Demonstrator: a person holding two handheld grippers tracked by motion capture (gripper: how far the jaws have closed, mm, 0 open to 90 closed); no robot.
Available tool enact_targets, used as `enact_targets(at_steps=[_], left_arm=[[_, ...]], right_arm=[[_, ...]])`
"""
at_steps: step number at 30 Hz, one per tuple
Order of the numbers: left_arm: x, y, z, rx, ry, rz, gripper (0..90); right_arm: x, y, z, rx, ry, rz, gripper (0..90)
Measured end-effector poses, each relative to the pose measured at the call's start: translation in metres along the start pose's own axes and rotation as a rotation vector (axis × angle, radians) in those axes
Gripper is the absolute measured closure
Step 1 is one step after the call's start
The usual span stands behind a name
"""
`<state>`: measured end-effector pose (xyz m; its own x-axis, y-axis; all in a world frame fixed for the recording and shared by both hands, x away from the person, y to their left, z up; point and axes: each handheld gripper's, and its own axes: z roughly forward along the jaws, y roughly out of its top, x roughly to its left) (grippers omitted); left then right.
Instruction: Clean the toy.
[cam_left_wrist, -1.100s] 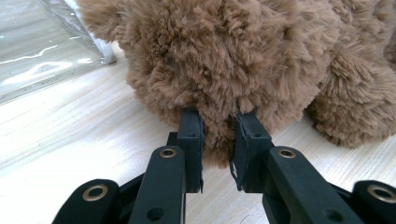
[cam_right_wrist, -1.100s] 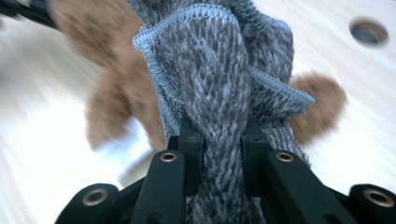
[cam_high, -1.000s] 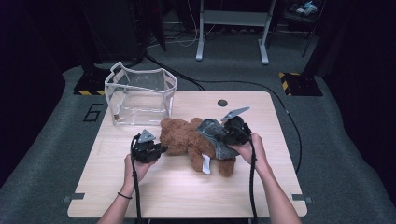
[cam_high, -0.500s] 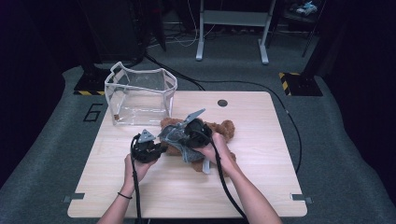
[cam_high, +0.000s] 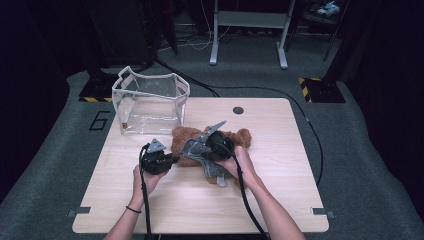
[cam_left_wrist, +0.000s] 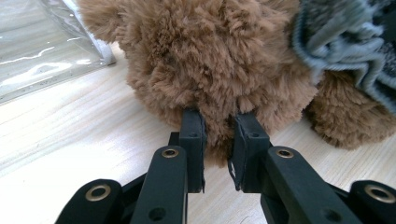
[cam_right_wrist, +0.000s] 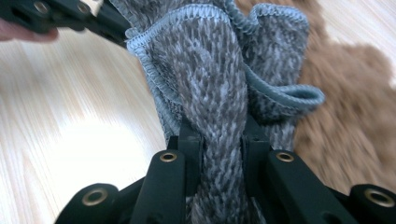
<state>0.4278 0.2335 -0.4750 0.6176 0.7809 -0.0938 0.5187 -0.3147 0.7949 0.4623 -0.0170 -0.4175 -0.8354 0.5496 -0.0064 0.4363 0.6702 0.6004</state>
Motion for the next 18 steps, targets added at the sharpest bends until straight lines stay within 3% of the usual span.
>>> enact_targets(at_steps=[8,18], left_arm=[[0.001,0.000,0.000,0.004,-0.001,0.001,76.7],[0.001,-0.001,-0.001,0.005,0.001,0.002,77.4]], right_arm=[[-0.014,-0.029,-0.018,-0.027,-0.028,0.076,75.7],[-0.025,-0.076,-0.030,0.011,-0.072,0.167,75.7]])
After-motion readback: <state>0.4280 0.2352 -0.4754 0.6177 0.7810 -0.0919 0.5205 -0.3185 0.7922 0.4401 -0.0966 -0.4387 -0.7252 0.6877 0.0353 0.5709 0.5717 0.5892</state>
